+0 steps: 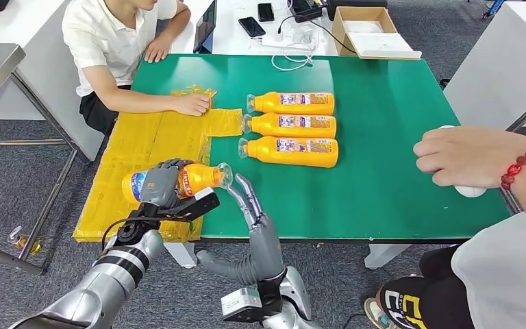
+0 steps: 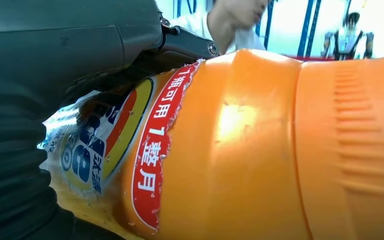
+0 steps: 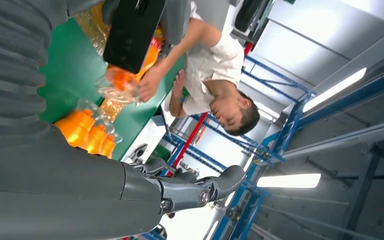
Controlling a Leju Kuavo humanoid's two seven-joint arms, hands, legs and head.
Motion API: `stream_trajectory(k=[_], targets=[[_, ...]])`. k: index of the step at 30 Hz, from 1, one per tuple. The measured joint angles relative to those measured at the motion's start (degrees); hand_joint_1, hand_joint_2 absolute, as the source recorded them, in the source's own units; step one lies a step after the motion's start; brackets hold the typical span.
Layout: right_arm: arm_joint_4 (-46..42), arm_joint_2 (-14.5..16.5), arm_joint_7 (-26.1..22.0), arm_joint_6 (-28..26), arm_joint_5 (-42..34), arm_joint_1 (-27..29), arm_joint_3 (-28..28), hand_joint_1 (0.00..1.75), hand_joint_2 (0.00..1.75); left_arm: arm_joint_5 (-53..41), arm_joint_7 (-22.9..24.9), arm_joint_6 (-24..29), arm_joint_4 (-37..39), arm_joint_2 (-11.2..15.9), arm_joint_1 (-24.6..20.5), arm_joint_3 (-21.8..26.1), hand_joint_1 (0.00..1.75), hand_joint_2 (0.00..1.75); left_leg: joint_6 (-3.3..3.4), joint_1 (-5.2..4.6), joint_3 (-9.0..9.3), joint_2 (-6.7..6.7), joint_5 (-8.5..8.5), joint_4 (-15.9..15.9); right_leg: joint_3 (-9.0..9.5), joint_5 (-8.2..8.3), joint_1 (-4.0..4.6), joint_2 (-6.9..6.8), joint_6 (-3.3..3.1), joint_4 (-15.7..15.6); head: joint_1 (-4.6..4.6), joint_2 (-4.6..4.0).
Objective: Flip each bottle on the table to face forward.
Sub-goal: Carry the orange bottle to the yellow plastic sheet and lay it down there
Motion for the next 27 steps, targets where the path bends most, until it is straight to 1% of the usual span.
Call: stream_trajectory(k=[2, 3, 4, 5, 6, 7, 8, 9, 12, 19, 21, 25, 27], targets=[[0.2, -0.1, 0.0, 0.1, 0.0, -0.2, 0.5, 0.0, 1.75, -1.6, 1.3, -2.5, 2.0, 0.0, -1.5, -0.5, 1.73, 1.75, -0.01, 0.0, 0.05, 0.0, -0.01, 0.0, 0.05, 0.0, 0.0, 0.0, 0.0, 0.0, 0.0, 0.0], [0.3, -0.1, 0.0, 0.2, 0.0, -0.2, 0.7, 0.0, 1.75, -2.4, 1.8, -4.0, 2.9, 0.0, -2.1, -0.8, 1.65, 1.75, -0.01, 0.0, 0.09, 0.01, -0.01, 0.0, 0.08, 0.0, 0.0, 0.01, 0.0, 0.0, 0.01, 0.0], [0.4, -0.1, 0.0, 0.2, 0.0, -0.3, 0.8, 0.0, 1.75, -3.1, 2.4, -5.7, 3.7, 0.0, -2.8, -1.2, 1.44, 1.75, -0.01, 0.0, 0.12, 0.02, -0.01, 0.0, 0.1, 0.0, 0.0, 0.02, 0.0, 0.0, 0.01, 0.0], [0.6, -0.1, 0.0, 0.3, 0.0, -0.3, 1.0, 0.0, 1.75, -3.7, 2.9, -7.5, 4.5, -0.1, -3.3, -1.6, 1.13, 1.75, -0.01, 0.0, 0.15, 0.03, -0.01, 0.0, 0.11, 0.0, 0.0, 0.04, 0.0, 0.0, 0.01, 0.0], [0.7, -0.1, 0.0, 0.3, 0.0, -0.4, 1.0, 0.0, 1.75, -4.3, 3.5, -9.4, 5.3, -0.2, -3.8, -2.1, 0.73, 1.75, -0.01, -0.01, 0.17, 0.05, -0.02, 0.0, 0.12, 0.0, 0.0, 0.05, 0.0, 0.0, 0.0, 0.0], [0.9, -0.1, 0.0, 0.4, 0.0, -0.5, 1.1, 0.0, 1.75, -4.7, 4.1, -11.3, 6.1, -0.4, -4.2, -2.5, 0.4, 1.75, -0.01, -0.01, 0.18, 0.07, -0.02, 0.0, 0.12, 0.01, 0.0, 0.06, 0.0, 0.0, -0.01, 0.0], [1.0, -0.1, 0.0, 0.4, 0.0, -0.5, 1.1, 0.0, 1.75, -5.0, 4.7, -13.0, 6.8, -0.6, -4.6, -2.8, 0.2, 1.75, -0.01, -0.01, 0.19, 0.08, -0.01, 0.0, 0.12, 0.01, 0.0, 0.06, 0.0, 0.0, -0.01, 0.0], [1.1, -0.1, 0.0, 0.5, 0.0, -0.5, 1.1, 0.0, 1.75, -5.1, 5.2, -14.5, 7.4, -0.8, -5.0, -3.0, 0.07, 1.75, -0.01, -0.01, 0.19, 0.08, -0.01, 0.0, 0.14, 0.01, 0.0, 0.05, 0.0, 0.0, -0.01, 0.0], [1.6, -0.1, 0.0, 0.6, -0.1, -0.7, 1.1, 0.0, 1.75, -4.8, 6.2, -17.2, 8.8, -1.4, -6.2, -3.2, 0.0, 1.75, -0.01, 0.0, 0.24, 0.03, -0.01, 0.0, 0.22, 0.0, 0.0, 0.04, 0.0, 0.0, -0.02, 0.0], [2.7, 0.0, 0.0, 0.6, -0.1, -1.0, 1.1, 0.0, 1.75, -2.7, 5.6, -19.8, 10.6, -2.1, -7.5, -3.1, 0.0, 1.75, -0.01, -0.01, 0.27, -0.02, -0.01, 0.0, 0.3, 0.0, -0.01, 0.02, -0.01, 0.0, -0.02, 0.0], [3.1, 0.0, 0.0, 0.4, -0.1, -1.1, 1.1, 0.0, 1.75, -1.0, 4.4, -19.8, 10.7, -2.2, -7.6, -2.8, 0.0, 1.75, 0.0, -0.02, 0.28, -0.03, -0.01, 0.0, 0.32, 0.0, -0.02, 0.02, -0.01, 0.0, -0.02, 0.0], [3.7, 0.0, 0.0, -0.1, -0.3, -1.3, 1.3, 0.0, 1.75, 5.2, -0.9, -20.7, 10.7, -2.5, -7.5, -0.3, 0.0, 1.75, 0.0, -0.03, 0.29, -0.05, -0.01, 0.0, 0.33, 0.0, -0.02, 0.01, -0.01, 0.0, -0.02, 0.0], [3.9, 0.0, 0.0, -0.2, -0.4, -1.4, 1.4, 0.0, 1.75, 6.9, -2.7, -21.0, 10.6, -2.6, -7.4, 1.0, 0.0, 1.75, 0.0, -0.03, 0.29, -0.05, 0.0, 0.0, 0.33, 0.0, -0.02, 0.0, -0.01, 0.0, -0.02, 0.0]])
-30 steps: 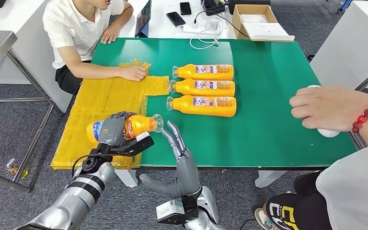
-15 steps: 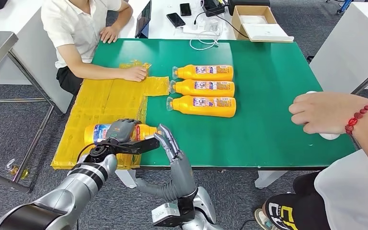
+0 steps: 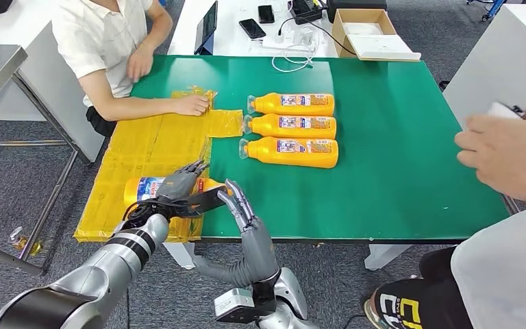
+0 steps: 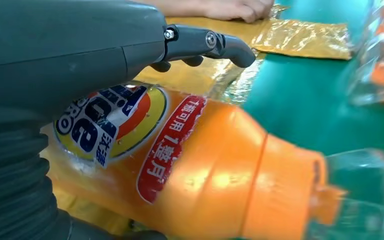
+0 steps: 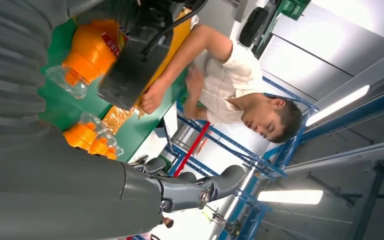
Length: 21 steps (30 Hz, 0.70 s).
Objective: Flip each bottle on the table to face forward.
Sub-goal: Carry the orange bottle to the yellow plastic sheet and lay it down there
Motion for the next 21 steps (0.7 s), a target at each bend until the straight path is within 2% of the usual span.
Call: stream_trajectory(k=[4, 9, 21], targets=[[0.2, 0.0, 0.0, -0.6, -0.4, -0.1, 0.1, 0.0, 1.75, 5.0, -5.7, -1.2, -1.1, -0.3, 1.1, 2.4, 0.0, 1.75, 0.0, 0.0, 0.01, 0.01, 0.0, 0.0, 0.0, 0.0, 0.0, 0.0, 0.0, 0.0, 0.0, 0.0], [0.2, -0.1, 0.0, -1.1, -1.1, -0.2, 0.6, 0.0, 1.75, 14.5, -13.5, -4.7, -6.0, -0.4, 4.8, 6.0, 0.0, 1.75, 0.0, 0.0, 0.0, 0.05, 0.0, 0.0, -0.04, 0.0, 0.01, 0.01, 0.0, 0.0, 0.01, 0.0], [0.1, -0.3, 0.0, -2.4, -1.6, -0.4, 1.6, 0.0, 1.75, 24.8, -16.1, -2.7, -19.3, 0.0, 12.8, 7.6, 0.0, 1.75, -0.01, 0.01, -0.12, 0.06, -0.01, 0.0, -0.16, 0.0, 0.01, 0.02, 0.0, 0.0, 0.0, 0.0]])
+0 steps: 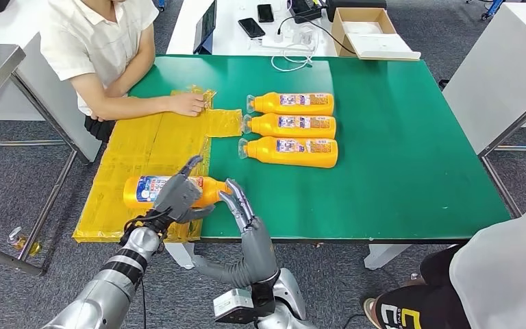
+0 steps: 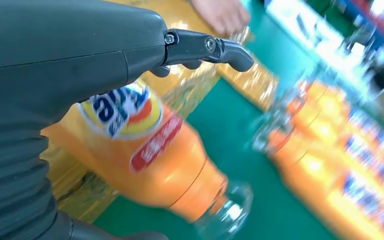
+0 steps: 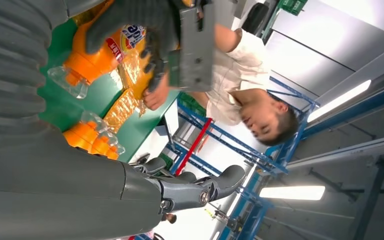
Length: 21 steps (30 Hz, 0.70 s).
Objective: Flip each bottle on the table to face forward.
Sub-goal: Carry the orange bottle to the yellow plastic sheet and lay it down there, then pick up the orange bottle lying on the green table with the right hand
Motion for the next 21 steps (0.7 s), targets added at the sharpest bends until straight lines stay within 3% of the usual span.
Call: stream_trajectory(k=[6, 12, 21], targets=[[-4.1, -1.1, 0.0, -3.8, -0.1, 0.7, 1.6, 0.0, 1.75, 14.3, -0.5, 0.3, -13.4, 0.1, 6.9, 1.6, 0.0, 1.75, -0.01, 0.0, -0.12, 0.0, -0.01, 0.0, -0.15, -0.01, 0.0, 0.0, -0.01, 0.0, 0.0, 0.0], [-11.9, -3.0, 0.0, -6.9, 4.4, 4.1, 0.8, 0.0, 1.75, 34.8, 2.6, -3.2, -27.2, -0.1, 14.6, 4.0, 0.0, 1.75, -0.02, 0.0, -0.16, 0.02, -0.05, 0.0, -0.21, -0.03, 0.0, 0.01, -0.02, 0.0, -0.01, 0.0], [-16.6, -3.9, 0.0, -7.4, 9.2, 9.1, -9.6, 0.0, 1.75, 37.6, 2.9, -3.4, -37.4, -0.1, 22.3, 4.7, 0.0, 1.75, 0.0, -0.01, -0.18, 0.0, -0.05, 0.0, -0.21, -0.04, 0.0, 0.0, -0.01, 0.0, 0.01, 0.0]])
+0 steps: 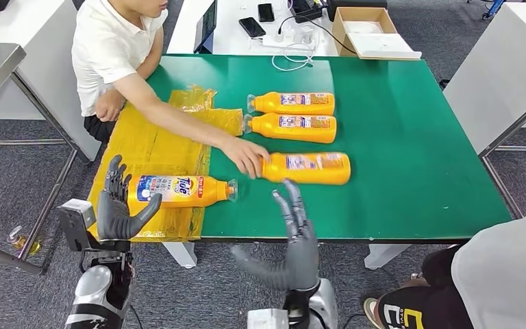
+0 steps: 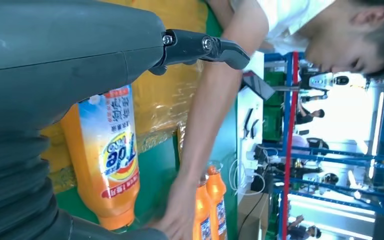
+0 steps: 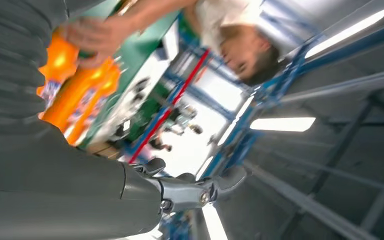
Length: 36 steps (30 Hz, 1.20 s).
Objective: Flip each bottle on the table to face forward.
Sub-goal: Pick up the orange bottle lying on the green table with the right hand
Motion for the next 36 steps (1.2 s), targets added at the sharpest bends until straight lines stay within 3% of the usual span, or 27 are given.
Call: stream_trajectory(k=[3, 7, 12, 15, 23, 36], targets=[[-0.3, 0.0, 0.2, 0.0, 1.8, 0.6, -2.1, 0.0, 1.75, -0.3, -0.1, 0.1, -1.5, 0.0, 1.0, 0.0, 0.0, 1.75, 0.0, 0.0, 0.01, 0.02, 0.0, 0.0, 0.0, 0.01, 0.0, 0.0, 0.01, 0.0, -0.02, 0.0], [1.7, -0.3, 3.4, 0.0, 10.8, 0.4, -8.7, 0.0, 1.75, -3.7, -1.8, 1.8, -4.0, 0.1, 3.1, -0.4, 0.0, 1.75, 0.0, 0.0, 0.0, 0.01, 0.0, 0.0, 0.01, 0.01, 0.0, 0.0, 0.01, 0.0, -0.03, 0.0], [11.5, -4.6, 11.4, 0.0, 21.5, -4.5, -19.0, 0.0, 1.75, -10.2, -4.5, 5.7, -7.4, 0.3, 5.9, -1.5, 0.0, 1.75, 0.04, -0.09, -0.01, -0.02, 0.02, 0.0, 0.06, 0.04, -0.07, -0.01, 0.05, 0.0, -0.01, 0.0], [18.4, -7.5, 16.7, 0.4, 25.9, -8.4, -22.4, 0.0, 1.75, -12.1, -4.9, 7.0, -8.9, 0.4, 6.8, -2.1, 0.0, 1.75, 0.07, -0.16, 0.0, -0.02, 0.03, 0.0, 0.06, 0.08, -0.14, -0.01, 0.11, -0.1, -0.02, 0.0], [34.3, -11.3, 23.6, 1.3, 29.1, -16.6, -24.9, 0.0, 1.75, -13.3, -4.0, 7.6, -10.4, 0.4, 7.8, -4.1, 0.0, 1.75, 0.07, -0.16, 0.0, -0.01, 0.04, 0.0, 0.03, 0.08, -0.14, 0.0, 0.12, 0.0, -0.03, 0.0], [46.5, -12.1, 24.6, 2.0, 28.9, -24.2, -25.5, 0.0, 1.75, -13.3, -3.7, 7.2, -9.2, 0.4, 6.4, -6.9, 0.0, 1.75, 0.08, -0.17, -0.02, -0.01, 0.04, 0.0, 0.02, 0.09, -0.15, -0.01, 0.12, 0.0, -0.03, 0.0]])
